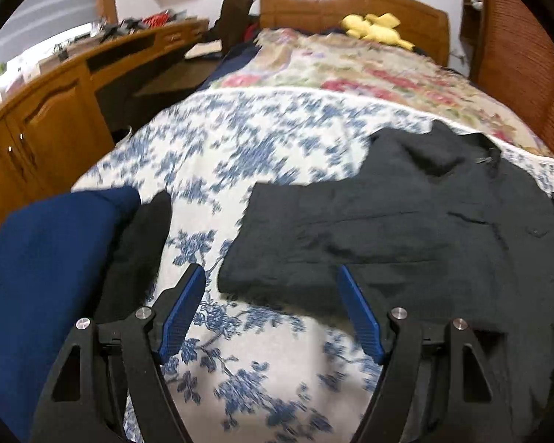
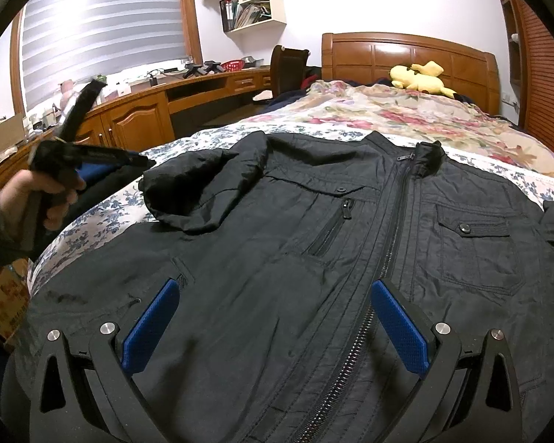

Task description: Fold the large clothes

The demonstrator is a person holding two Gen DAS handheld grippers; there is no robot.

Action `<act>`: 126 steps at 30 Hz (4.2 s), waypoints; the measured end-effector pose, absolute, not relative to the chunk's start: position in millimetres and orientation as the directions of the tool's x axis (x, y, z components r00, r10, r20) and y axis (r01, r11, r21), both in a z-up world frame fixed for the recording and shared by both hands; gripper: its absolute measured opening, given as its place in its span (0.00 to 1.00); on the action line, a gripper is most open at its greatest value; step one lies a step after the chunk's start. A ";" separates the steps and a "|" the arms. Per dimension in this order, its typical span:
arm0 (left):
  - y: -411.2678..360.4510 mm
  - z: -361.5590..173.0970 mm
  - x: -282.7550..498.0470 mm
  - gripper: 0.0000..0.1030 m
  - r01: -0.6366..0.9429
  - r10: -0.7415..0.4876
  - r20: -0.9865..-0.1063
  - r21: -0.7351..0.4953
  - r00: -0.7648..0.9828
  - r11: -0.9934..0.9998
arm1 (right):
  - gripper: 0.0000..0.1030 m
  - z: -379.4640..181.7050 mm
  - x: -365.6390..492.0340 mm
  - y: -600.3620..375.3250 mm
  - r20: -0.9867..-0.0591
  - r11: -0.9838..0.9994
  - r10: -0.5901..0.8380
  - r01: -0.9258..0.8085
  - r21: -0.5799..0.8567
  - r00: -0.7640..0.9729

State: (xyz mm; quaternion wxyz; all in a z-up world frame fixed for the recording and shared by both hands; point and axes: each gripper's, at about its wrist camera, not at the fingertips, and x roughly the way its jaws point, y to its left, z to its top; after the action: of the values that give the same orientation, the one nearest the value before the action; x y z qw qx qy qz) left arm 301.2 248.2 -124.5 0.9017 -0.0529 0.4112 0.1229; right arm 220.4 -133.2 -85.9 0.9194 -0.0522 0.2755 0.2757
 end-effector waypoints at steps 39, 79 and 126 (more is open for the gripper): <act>166.7 -43.4 310.7 0.15 -0.141 0.139 -0.657 0.050 0.741 0.989 | 1.00 -84.7 221.1 -137.2 -0.560 0.839 0.480 -0.539 0.069 0.675; 48.2 -55.2 176.3 0.36 0.075 -0.105 -0.570 -0.076 0.815 0.994 | 0.99 -83.7 226.8 -162.1 -0.616 0.885 0.397 -0.461 0.061 0.681; 125.7 -43.5 134.5 0.74 -0.027 -0.023 -0.490 -0.096 0.871 0.995 | 0.12 -91.8 266.9 -87.7 -0.751 0.700 0.477 -0.714 0.011 0.457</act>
State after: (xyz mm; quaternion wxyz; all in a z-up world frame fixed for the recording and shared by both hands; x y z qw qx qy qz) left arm 134.5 125.7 -43.5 0.9660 -0.0498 0.2535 0.0011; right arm 266.9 -87.7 -91.8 0.8392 -0.1551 0.3818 0.3548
